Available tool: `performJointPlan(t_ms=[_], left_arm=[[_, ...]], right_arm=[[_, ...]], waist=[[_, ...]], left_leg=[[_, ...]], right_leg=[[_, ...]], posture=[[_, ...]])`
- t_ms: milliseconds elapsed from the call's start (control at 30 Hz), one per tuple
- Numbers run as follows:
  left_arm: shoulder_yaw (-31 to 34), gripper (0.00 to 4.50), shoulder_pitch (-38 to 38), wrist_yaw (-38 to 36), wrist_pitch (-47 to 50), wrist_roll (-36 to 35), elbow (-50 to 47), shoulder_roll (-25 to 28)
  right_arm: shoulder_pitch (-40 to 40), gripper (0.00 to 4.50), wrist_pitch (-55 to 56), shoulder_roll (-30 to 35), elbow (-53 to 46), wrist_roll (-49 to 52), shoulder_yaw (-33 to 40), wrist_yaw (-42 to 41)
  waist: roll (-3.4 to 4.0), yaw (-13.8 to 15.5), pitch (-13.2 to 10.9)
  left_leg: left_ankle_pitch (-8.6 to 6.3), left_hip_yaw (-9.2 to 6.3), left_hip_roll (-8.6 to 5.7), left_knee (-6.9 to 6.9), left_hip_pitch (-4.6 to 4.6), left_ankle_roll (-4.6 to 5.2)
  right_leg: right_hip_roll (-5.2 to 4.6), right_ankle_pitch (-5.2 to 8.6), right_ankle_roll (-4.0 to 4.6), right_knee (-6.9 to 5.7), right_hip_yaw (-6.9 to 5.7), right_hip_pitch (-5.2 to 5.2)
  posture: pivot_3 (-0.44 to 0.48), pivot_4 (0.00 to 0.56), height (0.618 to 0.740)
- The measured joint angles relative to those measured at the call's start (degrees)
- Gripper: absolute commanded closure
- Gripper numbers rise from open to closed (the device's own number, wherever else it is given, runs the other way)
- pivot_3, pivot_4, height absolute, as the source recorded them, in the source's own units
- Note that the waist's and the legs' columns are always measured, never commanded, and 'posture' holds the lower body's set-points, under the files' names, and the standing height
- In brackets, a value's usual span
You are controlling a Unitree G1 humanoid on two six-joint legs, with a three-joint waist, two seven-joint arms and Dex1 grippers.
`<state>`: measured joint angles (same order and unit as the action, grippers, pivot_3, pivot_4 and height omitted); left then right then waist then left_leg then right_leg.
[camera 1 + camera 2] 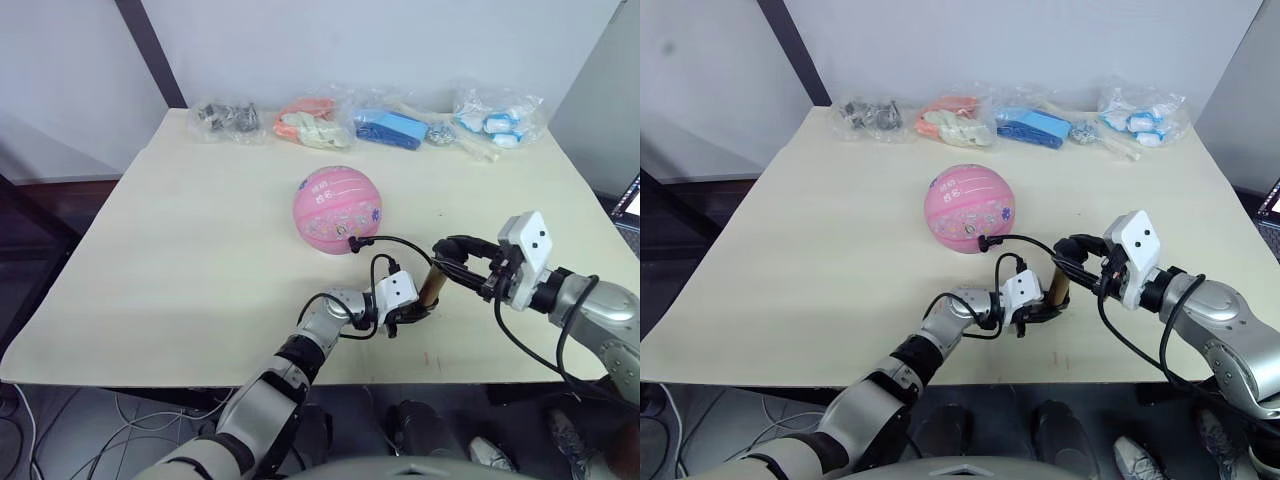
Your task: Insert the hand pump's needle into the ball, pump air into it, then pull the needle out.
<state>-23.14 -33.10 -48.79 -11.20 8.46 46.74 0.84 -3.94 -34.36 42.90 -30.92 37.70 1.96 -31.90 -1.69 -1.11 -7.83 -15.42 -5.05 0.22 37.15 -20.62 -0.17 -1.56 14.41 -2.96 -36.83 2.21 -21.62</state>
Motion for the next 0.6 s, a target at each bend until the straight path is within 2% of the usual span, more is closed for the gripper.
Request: performJointPlan(t_ms=[133, 267, 467, 600], left_arm=[[-0.1, 3.42, 0.0, 0.0, -0.4, 0.0, -0.5, -0.2], [-0.1, 3.42, 0.0, -0.2, -0.5, -0.4, -1.0, -0.5], [0.0, 3.42, -0.1, -0.8, -1.2, -0.5, -1.1, -0.5], [-0.1, 3.42, 0.0, -0.7, -1.5, -0.5, -1.1, -0.4]], right_arm=[[-2.7, 2.59, -6.7, 2.3, -0.7, 4.8, 4.4, -0.1], [-8.9, 2.59, -15.9, 7.3, -0.9, 14.3, 10.0, 0.3], [-17.5, 2.59, -23.0, 14.3, -1.5, 25.7, 16.8, 1.1], [-22.7, 2.59, -25.6, 17.7, -0.8, 31.9, 19.4, 2.5]], waist=[[0.17, 0.1, -0.3], [0.82, 0.3, -0.9], [0.88, 0.4, -0.9], [0.82, 0.4, -0.9]], left_leg=[[0.00, -0.01, -0.05, 0.01, -0.12, 0.00], [0.01, 0.02, -0.15, 0.04, -0.45, 0.00], [0.02, 0.01, -0.22, 0.20, -1.22, 0.01], [0.02, 0.04, -0.25, 0.21, -1.24, 0.01]], right_leg=[[-0.06, -0.02, -0.01, 0.01, 0.00, -0.07], [-0.19, -0.08, 0.06, 0.00, 0.02, -0.35], [-0.27, -0.20, 0.20, -0.03, 0.00, -1.03], [-0.31, -0.21, 0.19, -0.03, 0.02, -1.06]], posture=[[0.000, 0.150, 0.740], [0.000, 0.150, 0.740], [0.000, 0.150, 0.740], [0.000, 0.150, 0.740]])
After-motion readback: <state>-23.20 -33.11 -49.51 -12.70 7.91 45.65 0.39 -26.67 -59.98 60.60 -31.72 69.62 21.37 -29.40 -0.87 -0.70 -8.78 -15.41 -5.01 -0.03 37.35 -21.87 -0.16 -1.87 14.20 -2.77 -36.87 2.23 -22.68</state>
